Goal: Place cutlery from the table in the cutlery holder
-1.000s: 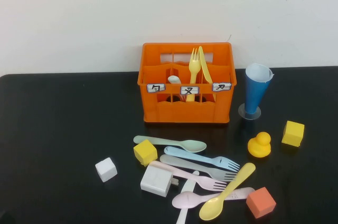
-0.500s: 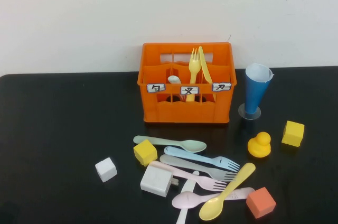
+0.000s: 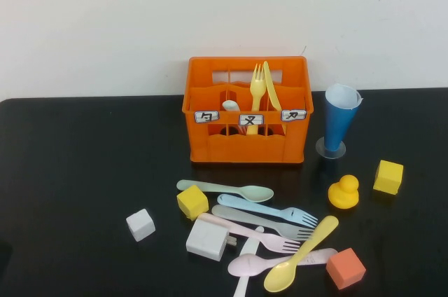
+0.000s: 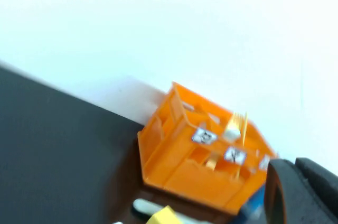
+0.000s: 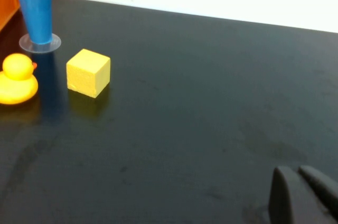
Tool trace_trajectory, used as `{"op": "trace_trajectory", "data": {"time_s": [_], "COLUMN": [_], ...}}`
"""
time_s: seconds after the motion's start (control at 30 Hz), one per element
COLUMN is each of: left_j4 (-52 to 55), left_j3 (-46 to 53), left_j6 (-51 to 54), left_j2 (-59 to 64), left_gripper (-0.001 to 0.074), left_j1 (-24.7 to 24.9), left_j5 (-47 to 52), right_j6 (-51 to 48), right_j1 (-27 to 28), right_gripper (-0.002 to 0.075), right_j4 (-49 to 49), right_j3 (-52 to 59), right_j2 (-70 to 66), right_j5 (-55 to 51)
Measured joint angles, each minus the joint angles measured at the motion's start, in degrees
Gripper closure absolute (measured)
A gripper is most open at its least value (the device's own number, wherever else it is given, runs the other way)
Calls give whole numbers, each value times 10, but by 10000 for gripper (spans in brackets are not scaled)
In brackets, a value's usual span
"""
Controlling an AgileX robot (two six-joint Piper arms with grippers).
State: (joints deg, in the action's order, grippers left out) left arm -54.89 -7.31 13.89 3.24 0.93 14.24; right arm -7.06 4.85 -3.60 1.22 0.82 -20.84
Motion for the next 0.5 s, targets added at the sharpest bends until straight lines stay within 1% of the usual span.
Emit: {"op": "trace_trajectory", "data": {"time_s": [0.1,0.27,0.4,0.5], "left_j4": [65,188,221,239], "left_j3": [-92,-276,-407,-498], "left_j6": [38,72,131,154], "left_j2": [79,245,376,481], "left_gripper": [736,736,736,736], "left_j1": [0,0,6,40], "left_j5": [70,231,345,420], "right_j6": [0,0,0,0], "right_j1": [0,0,0,0], "right_gripper": [729,729,729,729], "right_j4": [0,0,0,0], "right_j3": [0,0,0,0], "right_j2": [0,0,0,0], "right_j5": [0,0,0,0]}}
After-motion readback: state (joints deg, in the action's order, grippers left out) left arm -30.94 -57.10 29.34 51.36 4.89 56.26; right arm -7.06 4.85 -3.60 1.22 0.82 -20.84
